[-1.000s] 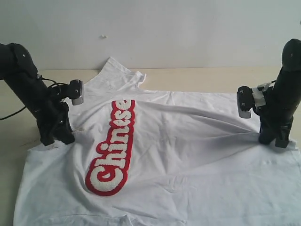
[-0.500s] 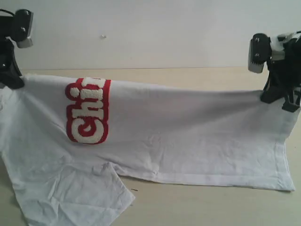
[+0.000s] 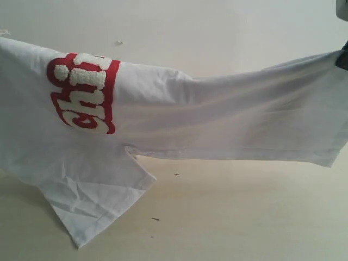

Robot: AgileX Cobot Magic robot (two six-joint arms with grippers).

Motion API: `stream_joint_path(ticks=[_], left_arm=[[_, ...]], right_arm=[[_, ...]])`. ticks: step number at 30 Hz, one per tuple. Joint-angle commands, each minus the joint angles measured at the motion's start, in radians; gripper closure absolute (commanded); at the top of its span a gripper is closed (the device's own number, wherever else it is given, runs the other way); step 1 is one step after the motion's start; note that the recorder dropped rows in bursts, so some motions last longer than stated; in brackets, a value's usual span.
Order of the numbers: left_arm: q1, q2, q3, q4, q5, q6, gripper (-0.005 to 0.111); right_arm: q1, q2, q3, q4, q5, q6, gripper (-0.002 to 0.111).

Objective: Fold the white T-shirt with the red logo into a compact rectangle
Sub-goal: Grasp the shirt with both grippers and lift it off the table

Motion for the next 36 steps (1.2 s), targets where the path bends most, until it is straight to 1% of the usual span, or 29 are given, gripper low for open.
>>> stream_joint_path(ticks=[1,3,5,9,14,17,19,21,25,29,31,33,36], left_arm=[[-0.034,-0.094,0.026,-0.028,0.005,-0.036,0.107],[-0.059,-0.136,0.03,-0.034,0.005,-0.048,0.107],[-0.081,-0.182,0.03,-0.036,0.005,-0.102,0.107],[-0.116,-0.273,0.03,-0.036,0.005,-0.173,0.107],[-0.12,-0.381,0.028,-0.056,0.005,-0.249,0.107],[-0.161,-0.428,0.028,-0.066,0.005,-0.331,0.107],[-0.195,-0.452,0.028,-0.047,0.005,-0.389,0.107],[-0.214,-0.466,0.028,-0.024,0.005,-0.436,0.107],[-0.218,-0.468,0.054,0.002,0.005,-0.46,0.107],[-0.218,-0.421,0.162,0.046,0.005,-0.439,0.107],[-0.218,-0.381,0.209,0.106,0.005,-0.402,0.107],[-0.218,-0.33,0.239,0.151,0.005,-0.399,0.107],[-0.218,-0.245,0.269,0.155,0.005,-0.362,0.107]], right_arm=[[-0.003,-0.076,0.001,0.055,0.073,0.014,0.108],[-0.003,-0.113,0.001,0.075,0.107,0.014,0.108],[-0.003,-0.146,0.001,0.083,0.136,0.026,0.108],[-0.003,-0.22,0.001,0.084,0.136,0.07,0.108],[-0.003,-0.303,0.001,0.108,0.136,0.114,0.108],[-0.003,-0.342,0.001,0.146,0.136,0.15,0.108],[-0.003,-0.362,0.001,0.152,0.136,0.164,0.108],[-0.003,-0.367,0.001,0.152,0.136,0.18,0.108],[-0.003,-0.353,0.011,0.147,0.136,0.192,0.108],[-0.003,-0.309,0.056,0.113,0.136,0.136,0.108],[-0.003,-0.276,0.07,0.052,0.136,0.138,0.108],[-0.003,-0.238,0.074,0.001,0.136,0.145,0.108],[-0.003,-0.176,0.081,-0.022,0.136,0.145,0.108]])
